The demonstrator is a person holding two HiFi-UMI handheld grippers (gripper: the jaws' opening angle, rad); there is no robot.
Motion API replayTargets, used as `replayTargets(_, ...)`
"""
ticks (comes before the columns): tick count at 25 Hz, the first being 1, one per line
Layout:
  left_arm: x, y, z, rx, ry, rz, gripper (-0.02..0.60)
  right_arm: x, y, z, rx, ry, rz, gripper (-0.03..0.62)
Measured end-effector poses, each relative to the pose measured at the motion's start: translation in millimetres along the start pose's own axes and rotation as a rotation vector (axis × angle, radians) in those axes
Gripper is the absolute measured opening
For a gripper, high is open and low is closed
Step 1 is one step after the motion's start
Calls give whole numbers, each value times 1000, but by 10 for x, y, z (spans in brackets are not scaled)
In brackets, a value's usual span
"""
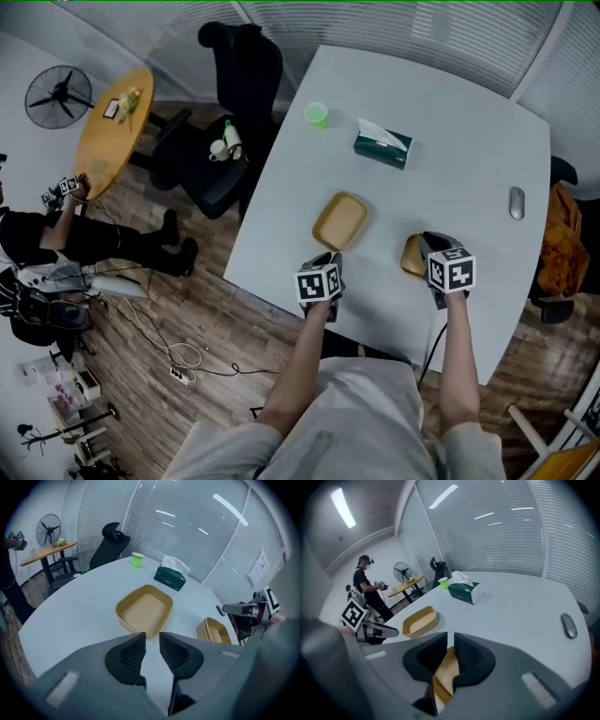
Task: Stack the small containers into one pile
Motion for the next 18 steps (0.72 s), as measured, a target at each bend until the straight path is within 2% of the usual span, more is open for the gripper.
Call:
replayTargets(7,213,-74,53,-101,-59,142,97,380,-645,-703,74,-143,253,38)
replayTargets(12,251,-56,23,-179,-117,270,97,572,-949,-1122,120,-208,367,37)
replayTargets(15,256,-33,-39,-225,-138,358,97,622,-1003,-1378,165,-226,414,37)
replayTargets(18,235,-36,-71,-258,-162,409,97,654,-1026,-1556,203,-229,446,45)
Point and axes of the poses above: the fingertips, and each gripper's own axes: z backward along the fingers, x to its left, y out of its underside, the point moved 10 cm from there along z, backward along the fingers, and after that the axes turned 8 degrees about z, right-handed, at the moved point
